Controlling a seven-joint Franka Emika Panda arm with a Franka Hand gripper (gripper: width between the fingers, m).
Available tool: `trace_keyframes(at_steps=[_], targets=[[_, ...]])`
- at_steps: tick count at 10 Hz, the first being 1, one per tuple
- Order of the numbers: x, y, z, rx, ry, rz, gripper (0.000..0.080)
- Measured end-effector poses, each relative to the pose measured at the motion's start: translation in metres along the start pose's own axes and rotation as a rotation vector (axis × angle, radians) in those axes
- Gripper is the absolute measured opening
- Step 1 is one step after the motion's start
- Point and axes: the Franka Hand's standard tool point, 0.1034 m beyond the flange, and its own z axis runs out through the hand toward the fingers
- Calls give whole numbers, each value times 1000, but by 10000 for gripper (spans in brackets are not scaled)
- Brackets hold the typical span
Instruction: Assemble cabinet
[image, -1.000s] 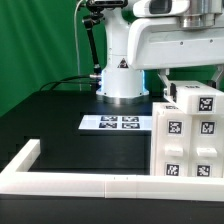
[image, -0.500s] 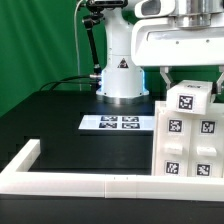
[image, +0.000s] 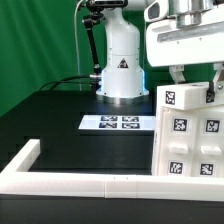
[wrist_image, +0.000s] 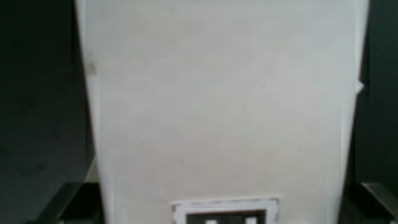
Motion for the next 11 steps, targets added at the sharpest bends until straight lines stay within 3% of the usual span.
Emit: trace_keyframes(at_steps=[4,7,11], targets=[[0,-1,0,13,-27,208,556],[-1,4,-2,36,-39,508,556],[0,7,-1,34,-70,821,556]])
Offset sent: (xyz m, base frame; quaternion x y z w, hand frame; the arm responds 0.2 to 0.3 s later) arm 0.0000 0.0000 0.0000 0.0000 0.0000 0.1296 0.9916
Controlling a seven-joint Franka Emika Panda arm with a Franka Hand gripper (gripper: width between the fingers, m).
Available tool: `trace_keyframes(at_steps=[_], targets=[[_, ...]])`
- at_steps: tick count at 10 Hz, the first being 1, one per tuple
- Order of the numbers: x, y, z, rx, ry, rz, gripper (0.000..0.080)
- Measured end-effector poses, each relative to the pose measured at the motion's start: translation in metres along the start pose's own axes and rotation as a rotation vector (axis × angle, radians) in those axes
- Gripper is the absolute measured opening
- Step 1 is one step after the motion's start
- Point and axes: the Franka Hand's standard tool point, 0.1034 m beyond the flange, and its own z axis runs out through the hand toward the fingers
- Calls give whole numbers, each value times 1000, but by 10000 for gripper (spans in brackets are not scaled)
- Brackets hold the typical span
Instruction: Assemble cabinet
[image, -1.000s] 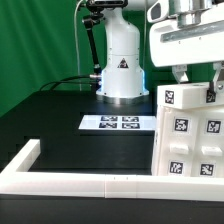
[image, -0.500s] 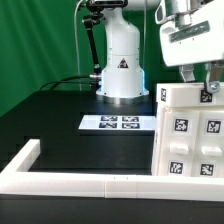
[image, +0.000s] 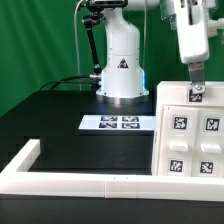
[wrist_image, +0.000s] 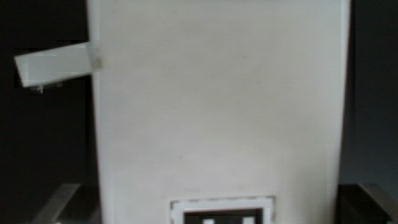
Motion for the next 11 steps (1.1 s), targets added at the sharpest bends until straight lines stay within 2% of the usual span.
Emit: trace_keyframes(at_steps=[3,4,5,6,9,11], targets=[[3,-1,1,-3,-10,109,556],[2,0,2,-6,-21,126,630],[-1,1,2,-9,-31,124,630],[-2,2,2,-9,-32,100,761],[-7,4,-11,3,-59,57,797],[-11,-1,-21,18,-86,48,797]])
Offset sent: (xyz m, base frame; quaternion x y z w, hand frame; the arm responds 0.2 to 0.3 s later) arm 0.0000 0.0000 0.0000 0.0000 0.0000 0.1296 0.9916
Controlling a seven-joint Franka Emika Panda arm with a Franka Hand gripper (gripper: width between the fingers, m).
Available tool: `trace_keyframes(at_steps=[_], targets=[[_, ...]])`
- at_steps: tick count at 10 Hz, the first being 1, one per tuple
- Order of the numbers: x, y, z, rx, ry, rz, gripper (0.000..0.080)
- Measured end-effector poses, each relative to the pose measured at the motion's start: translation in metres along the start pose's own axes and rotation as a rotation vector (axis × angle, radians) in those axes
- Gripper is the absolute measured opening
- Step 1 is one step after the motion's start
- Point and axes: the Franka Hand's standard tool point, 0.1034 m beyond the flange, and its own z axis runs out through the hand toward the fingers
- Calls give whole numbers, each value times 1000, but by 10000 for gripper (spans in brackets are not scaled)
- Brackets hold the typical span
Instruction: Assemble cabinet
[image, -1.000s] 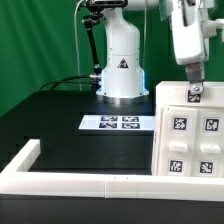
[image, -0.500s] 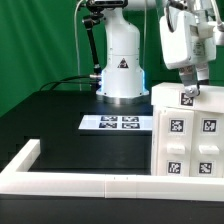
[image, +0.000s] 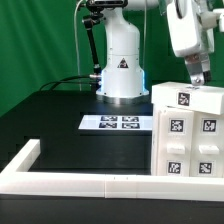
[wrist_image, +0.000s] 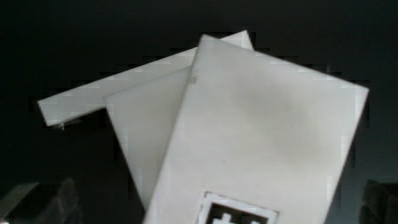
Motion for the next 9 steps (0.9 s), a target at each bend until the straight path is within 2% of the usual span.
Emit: trace_keyframes(at_steps=[3,4,7,9], targets=[[-1,1,0,-5,-4,-59,797],[-1,5,4,-59,2,-191,797],[-3,10,6,-142,-37,-629,797],[-5,9,5,-212,-88,-834,797]])
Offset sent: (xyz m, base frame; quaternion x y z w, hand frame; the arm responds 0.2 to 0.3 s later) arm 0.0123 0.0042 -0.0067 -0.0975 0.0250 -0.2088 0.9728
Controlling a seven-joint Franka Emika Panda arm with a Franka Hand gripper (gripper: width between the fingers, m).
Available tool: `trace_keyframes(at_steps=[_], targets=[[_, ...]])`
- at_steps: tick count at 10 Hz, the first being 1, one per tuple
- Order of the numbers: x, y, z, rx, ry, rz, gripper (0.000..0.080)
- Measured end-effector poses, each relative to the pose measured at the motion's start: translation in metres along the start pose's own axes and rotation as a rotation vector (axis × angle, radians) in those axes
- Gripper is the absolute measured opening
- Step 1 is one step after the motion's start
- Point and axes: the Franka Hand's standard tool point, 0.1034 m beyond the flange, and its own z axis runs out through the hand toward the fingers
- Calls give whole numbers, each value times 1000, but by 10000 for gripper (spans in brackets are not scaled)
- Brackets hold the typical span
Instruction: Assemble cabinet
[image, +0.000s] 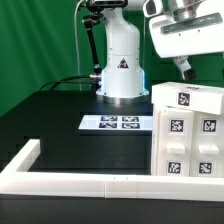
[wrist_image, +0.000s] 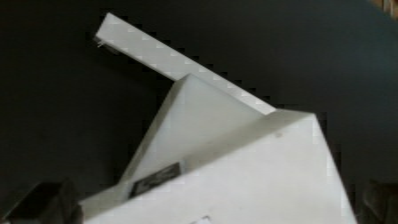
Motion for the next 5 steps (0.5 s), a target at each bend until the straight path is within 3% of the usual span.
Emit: trace_keyframes(at_steps=[5], targets=[[2,-1,-1,-6,3,-386,797]])
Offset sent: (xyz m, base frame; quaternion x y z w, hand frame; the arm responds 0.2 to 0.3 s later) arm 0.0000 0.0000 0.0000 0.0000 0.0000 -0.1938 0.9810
